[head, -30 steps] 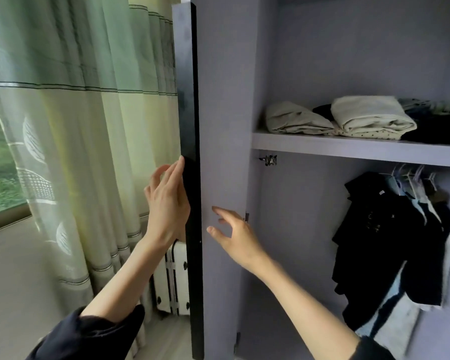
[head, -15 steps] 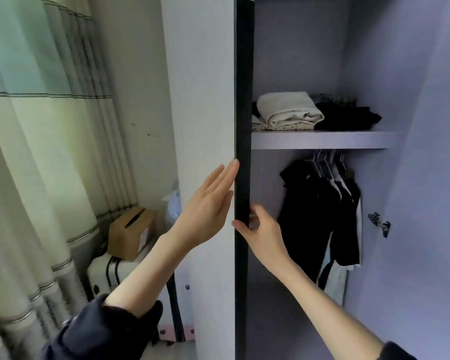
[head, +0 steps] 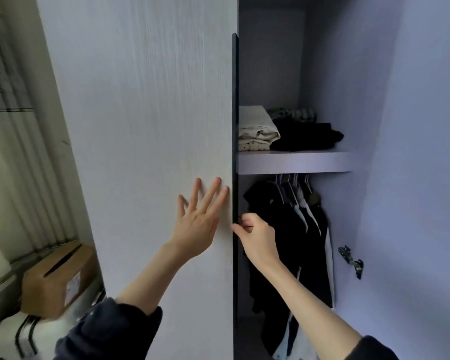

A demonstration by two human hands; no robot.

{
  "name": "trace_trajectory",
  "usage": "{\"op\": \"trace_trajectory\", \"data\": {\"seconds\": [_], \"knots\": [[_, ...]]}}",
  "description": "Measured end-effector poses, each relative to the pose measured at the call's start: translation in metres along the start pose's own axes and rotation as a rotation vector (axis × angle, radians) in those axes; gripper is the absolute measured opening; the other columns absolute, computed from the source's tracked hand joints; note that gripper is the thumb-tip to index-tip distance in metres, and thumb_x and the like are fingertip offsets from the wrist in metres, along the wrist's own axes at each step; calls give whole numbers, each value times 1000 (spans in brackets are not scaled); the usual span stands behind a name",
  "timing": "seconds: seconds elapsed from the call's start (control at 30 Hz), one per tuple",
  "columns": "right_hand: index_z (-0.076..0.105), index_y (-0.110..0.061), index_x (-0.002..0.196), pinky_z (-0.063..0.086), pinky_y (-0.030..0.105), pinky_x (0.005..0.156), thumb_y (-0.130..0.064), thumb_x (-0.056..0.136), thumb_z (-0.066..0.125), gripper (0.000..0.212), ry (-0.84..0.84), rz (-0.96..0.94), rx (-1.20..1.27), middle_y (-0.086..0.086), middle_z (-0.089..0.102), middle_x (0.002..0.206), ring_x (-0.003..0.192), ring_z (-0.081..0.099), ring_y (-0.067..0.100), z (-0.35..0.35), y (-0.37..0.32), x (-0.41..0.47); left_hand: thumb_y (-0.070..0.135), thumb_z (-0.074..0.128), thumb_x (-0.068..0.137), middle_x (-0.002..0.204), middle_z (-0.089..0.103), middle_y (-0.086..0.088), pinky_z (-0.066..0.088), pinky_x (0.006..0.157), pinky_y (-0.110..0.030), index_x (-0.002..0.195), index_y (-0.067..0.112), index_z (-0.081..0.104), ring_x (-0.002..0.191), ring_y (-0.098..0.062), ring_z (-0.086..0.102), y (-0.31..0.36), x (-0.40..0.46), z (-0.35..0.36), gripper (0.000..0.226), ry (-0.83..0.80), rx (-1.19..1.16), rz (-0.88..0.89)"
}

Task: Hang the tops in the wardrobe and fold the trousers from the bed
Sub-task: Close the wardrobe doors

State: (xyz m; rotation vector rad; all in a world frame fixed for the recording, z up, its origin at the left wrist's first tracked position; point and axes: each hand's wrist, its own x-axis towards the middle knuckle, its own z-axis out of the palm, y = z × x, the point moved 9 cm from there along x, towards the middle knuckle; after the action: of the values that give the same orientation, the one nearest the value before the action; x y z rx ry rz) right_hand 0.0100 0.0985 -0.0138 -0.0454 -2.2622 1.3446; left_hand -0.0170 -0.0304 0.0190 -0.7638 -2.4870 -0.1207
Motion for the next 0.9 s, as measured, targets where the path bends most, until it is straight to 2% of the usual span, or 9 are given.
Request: {"op": "trace_trajectory", "data": {"seconds": [0.1, 0.17, 0.23, 0.33, 0.43, 0.53, 0.63, 0.77, 0.9], "knots": [[61, -15, 94, 38, 8, 59, -22, 91, 61, 8, -9, 0, -58, -7, 62, 84, 78, 57, 7, 5, 9, 34, 21, 29, 100, 135, -52, 14, 1, 110, -62, 130, 34, -40, 129, -29, -43, -4, 26, 18, 76, 12, 34, -54], [58, -15, 88, 38, 15, 61, -19, 93, 57, 6, -30, 11, -76, -3, 63, 84, 79, 58, 12, 9, 16, 55, 18, 31, 98, 134, -54, 11, 1, 111, -61, 128, 32, -44, 129, -30, -43, -11, 39, 28, 81, 10, 110, -94], [63, -10, 104, 43, 19, 75, -15, 94, 54, 14, -79, 34, -54, 1, 64, 97, 90, 60, 14, 16, 24, 69, 15, 34, 97, 134, -53, 9, -3, 111, -60, 128, 30, -45, 130, -31, -42, -18, 46, 38, 86, 9, 174, -109], [49, -11, 135, 39, 16, 88, -14, 96, 50, 39, -168, 69, -18, 5, 56, 127, 108, 56, 12, 27, 37, 83, 12, 35, 96, 135, -53, 7, -9, 111, -57, 127, 29, -46, 129, -30, -43, -28, 55, 52, 88, -15, 230, -113], [44, -16, 139, 36, 15, 89, -14, 97, 48, 42, -216, 76, 6, 5, 51, 132, 110, 52, 10, 35, 47, 93, 13, 36, 95, 136, -53, 5, -12, 110, -57, 127, 28, -47, 129, -31, -43, -32, 60, 61, 90, -19, 265, -126], [47, -16, 137, 37, 22, 100, -14, 97, 48, 40, -221, 85, 48, 2, 53, 134, 123, 50, 15, 37, 51, 98, 11, 38, 93, 137, -52, 2, -10, 110, -58, 128, 26, -47, 130, -33, -41, -32, 60, 63, 93, -1, 282, -134], [52, -16, 134, 37, 18, 92, -17, 97, 48, 37, -241, 107, 80, 0, 59, 128, 119, 53, 13, 34, 51, 97, 11, 36, 94, 135, -54, 3, -9, 111, -58, 128, 26, -46, 129, -33, -42, -32, 61, 63, 90, -38, 277, -125], [49, -18, 135, 35, 16, 88, -21, 98, 47, 38, -290, 102, 65, 0, 58, 127, 108, 52, 6, 22, 50, 78, 19, 35, 98, 139, -47, 6, -1, 114, -55, 142, 26, -28, 129, -29, -41, -29, 60, 58, 77, -151, 178, -106], [49, -19, 135, 35, 15, 87, -22, 98, 45, 37, -233, 118, 49, -1, 58, 126, 106, 50, 4, -14, 51, 45, 20, 35, 100, 154, -27, 3, -1, 115, -49, 148, 26, -15, 141, -25, -24, -22, 36, 56, 69, -272, -3, -140]]}}
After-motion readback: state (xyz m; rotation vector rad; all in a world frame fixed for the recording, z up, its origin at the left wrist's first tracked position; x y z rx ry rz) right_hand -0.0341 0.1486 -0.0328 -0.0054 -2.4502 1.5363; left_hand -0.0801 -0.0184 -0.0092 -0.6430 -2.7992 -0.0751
